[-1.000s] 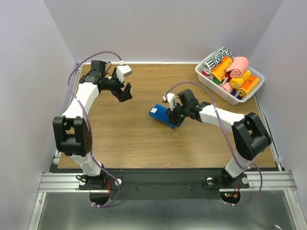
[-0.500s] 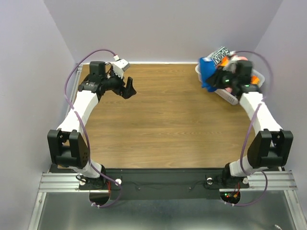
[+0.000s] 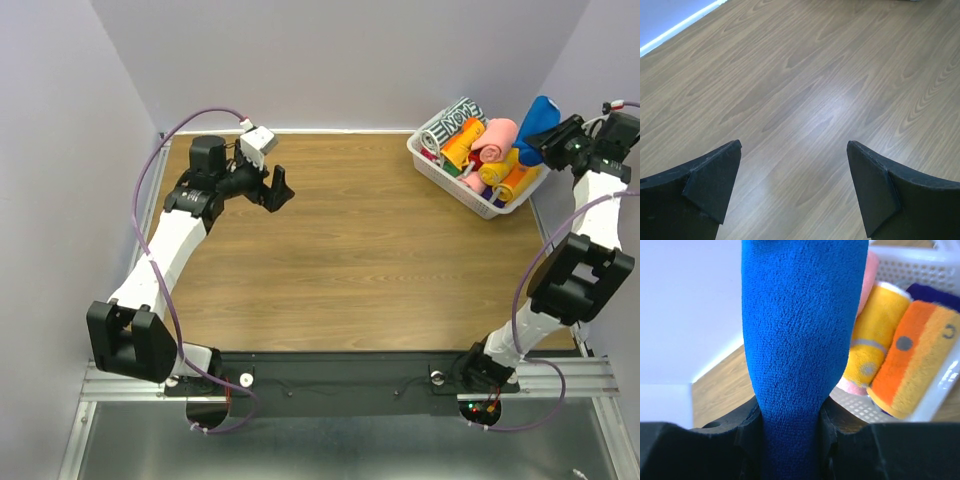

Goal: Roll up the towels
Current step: Place the rolled towel into the container

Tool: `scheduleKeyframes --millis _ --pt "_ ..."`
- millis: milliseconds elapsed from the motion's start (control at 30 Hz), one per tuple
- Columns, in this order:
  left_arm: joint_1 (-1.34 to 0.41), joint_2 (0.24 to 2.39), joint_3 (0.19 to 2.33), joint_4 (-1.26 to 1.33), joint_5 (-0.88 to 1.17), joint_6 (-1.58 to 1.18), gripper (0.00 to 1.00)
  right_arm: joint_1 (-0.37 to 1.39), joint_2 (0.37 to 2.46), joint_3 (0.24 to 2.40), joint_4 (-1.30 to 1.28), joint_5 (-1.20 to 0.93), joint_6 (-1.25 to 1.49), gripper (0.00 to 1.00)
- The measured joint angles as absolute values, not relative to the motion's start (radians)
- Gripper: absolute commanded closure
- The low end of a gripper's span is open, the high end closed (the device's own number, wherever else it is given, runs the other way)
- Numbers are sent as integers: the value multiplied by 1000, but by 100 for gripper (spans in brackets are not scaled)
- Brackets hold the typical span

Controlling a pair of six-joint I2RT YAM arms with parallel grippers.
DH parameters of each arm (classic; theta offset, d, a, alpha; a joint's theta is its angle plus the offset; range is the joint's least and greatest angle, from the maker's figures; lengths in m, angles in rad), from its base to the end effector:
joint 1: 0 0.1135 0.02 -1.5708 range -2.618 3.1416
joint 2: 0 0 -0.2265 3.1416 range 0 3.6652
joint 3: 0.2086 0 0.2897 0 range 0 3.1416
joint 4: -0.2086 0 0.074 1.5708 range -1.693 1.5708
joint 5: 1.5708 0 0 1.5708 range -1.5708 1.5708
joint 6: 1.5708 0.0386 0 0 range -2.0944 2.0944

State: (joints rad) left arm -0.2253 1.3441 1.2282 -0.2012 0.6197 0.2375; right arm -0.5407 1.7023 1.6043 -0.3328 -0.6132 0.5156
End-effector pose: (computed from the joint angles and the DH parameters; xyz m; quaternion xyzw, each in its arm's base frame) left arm 0.3437 -0.1018 0.3281 0.3510 0.7097 -0.2435 0.5602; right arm 0.3831 -0.2041 0.3259 0.2638 0.7753 0.2476 0.5176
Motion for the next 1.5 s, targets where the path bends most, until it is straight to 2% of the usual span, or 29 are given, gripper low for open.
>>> scheduleKeyframes --millis 233,667,733,767,867,933,967,1067,1100,1267,1367,1400,1500 --pt "-225 1345 1198 -186 599 226 1 -524 1836 1647 -342 -614 600 100" --pt "-225 1344 1145 -152 598 226 1 -523 1958 1654 -324 -608 656 99" --pt "-225 1344 1145 -151 598 226 1 -523 1969 1654 -316 -607 656 89" --pt "-225 1344 1145 -150 598 226 1 -523 1974 1654 -312 -606 656 80" --pt "-225 1345 1145 -149 597 226 1 -523 1987 1654 -297 -601 658 73" --pt "-225 1344 1145 -148 596 226 1 -523 1994 1654 -289 -595 659 64" --pt "-225 1345 1145 -148 595 226 1 -523 1999 1654 -282 -593 660 53" --pt "-225 1345 1145 -147 592 226 1 -523 2008 1654 -279 -585 667 32" --pt "-225 1345 1145 -147 590 226 1 -523 2009 1654 -279 -580 678 21" --pt "-225 1345 1145 -147 582 226 1 -522 2008 1636 -273 -575 690 19" --pt "-225 1345 1145 -147 579 226 1 -521 1998 1611 -268 -572 696 9" --pt "-225 1345 1145 -146 578 226 1 -521 1992 1602 -265 -568 700 0" --pt "-225 1345 1145 -146 577 226 1 -517 1965 1583 -263 -546 705 0"
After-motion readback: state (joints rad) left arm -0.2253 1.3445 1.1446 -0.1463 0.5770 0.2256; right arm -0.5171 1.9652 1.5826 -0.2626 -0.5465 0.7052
